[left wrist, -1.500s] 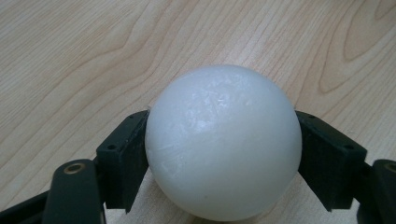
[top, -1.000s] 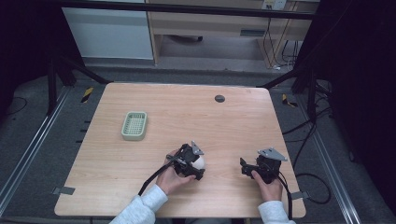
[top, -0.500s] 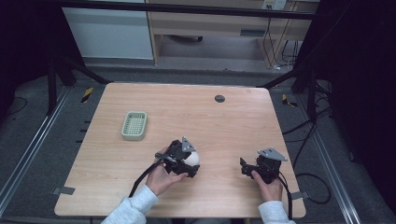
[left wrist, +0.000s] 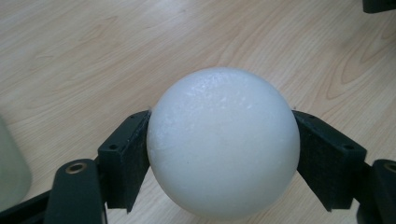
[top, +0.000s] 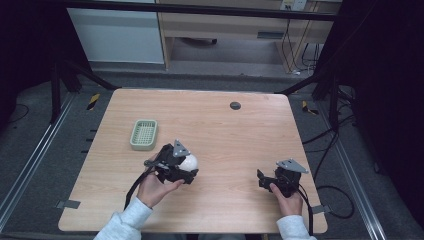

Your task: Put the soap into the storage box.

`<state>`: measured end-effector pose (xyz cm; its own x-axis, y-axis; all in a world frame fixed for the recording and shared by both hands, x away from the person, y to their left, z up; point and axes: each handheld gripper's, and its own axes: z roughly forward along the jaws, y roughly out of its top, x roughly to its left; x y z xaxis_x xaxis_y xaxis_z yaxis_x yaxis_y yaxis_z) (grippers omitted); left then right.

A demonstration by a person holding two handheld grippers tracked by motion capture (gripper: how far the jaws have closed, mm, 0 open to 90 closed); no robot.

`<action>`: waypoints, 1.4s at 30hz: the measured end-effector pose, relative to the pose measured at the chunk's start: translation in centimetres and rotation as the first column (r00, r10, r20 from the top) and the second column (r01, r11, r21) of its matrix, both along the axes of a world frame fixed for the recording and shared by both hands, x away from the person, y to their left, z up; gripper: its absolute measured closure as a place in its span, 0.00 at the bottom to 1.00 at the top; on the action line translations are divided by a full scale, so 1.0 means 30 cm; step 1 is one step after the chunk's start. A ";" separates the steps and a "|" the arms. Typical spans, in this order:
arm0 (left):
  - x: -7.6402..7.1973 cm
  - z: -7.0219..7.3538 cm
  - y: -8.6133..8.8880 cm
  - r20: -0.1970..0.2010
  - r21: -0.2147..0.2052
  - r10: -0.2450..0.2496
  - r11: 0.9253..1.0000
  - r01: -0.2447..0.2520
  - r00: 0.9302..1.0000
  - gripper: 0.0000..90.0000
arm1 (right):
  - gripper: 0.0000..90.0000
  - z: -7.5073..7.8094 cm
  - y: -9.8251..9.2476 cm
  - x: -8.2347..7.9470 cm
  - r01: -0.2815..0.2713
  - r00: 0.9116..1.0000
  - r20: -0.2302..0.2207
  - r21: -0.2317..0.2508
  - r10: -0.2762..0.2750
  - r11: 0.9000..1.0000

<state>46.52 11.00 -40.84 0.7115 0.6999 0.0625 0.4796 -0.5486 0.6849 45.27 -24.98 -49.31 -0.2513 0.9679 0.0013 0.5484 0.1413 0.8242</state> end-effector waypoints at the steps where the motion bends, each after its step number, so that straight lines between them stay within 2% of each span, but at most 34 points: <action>1: -0.001 0.010 0.028 0.005 -0.007 0.017 1.000 -0.017 1.000 0.27 | 0.04 0.000 0.001 -0.001 0.001 1.000 -0.001 0.000 -0.001 1.000; 2: -0.001 0.010 0.028 0.005 -0.007 0.017 1.000 -0.017 1.000 0.27 | 0.04 0.000 0.001 -0.001 0.001 1.000 -0.001 0.000 -0.001 1.000; 5: -0.004 0.021 0.086 0.010 -0.022 0.042 0.999 -0.042 0.999 0.27 | 0.04 -0.001 0.003 0.001 -0.002 1.000 -0.002 -0.004 0.002 1.000; 7: -0.004 0.023 0.101 0.010 -0.015 0.047 0.999 -0.047 0.999 0.27 | 0.05 -0.001 0.003 0.001 -0.002 1.000 -0.003 -0.004 0.002 1.000; 10: -0.005 0.023 0.160 0.011 -0.016 0.083 0.996 -0.083 0.996 0.27 | 0.05 -0.002 0.008 0.003 -0.005 1.000 -0.004 -0.014 0.005 1.000; 12: -0.004 0.025 0.174 0.013 -0.008 0.087 0.996 -0.087 0.996 0.27 | 0.05 -0.002 0.010 0.002 -0.007 1.000 -0.005 -0.014 0.007 1.000; 18: 0.014 0.047 0.253 0.018 -0.020 0.132 0.991 -0.132 0.991 0.27 | 0.04 -0.002 0.010 0.002 -0.006 1.000 -0.005 -0.015 0.006 1.000; 22: 0.024 0.057 0.273 0.020 -0.022 0.155 0.988 -0.154 0.988 0.27 | 0.04 -0.001 0.011 0.001 -0.005 1.000 -0.006 -0.014 0.005 1.000; 25: 0.044 0.076 0.298 0.027 -0.011 0.173 0.985 -0.172 0.985 0.27 | 0.04 -0.001 0.010 0.000 -0.005 1.000 -0.004 -0.017 0.005 1.000; 34: 0.096 0.108 0.339 0.032 -0.012 0.216 0.976 -0.216 0.976 0.27 | 0.04 -0.001 0.010 -0.001 -0.003 1.000 -0.003 -0.014 0.003 1.000; 42: 0.172 0.123 0.360 0.029 -0.011 0.259 0.966 -0.259 0.965 0.27 | 0.04 -0.001 0.009 0.001 -0.006 1.000 -0.004 -0.010 0.006 1.000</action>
<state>51.67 21.80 -37.15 0.5040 0.8604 0.0754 0.5839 -0.4037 0.7043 45.29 -24.70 -49.34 -0.2575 0.9662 -0.0079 0.5507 0.1534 0.8205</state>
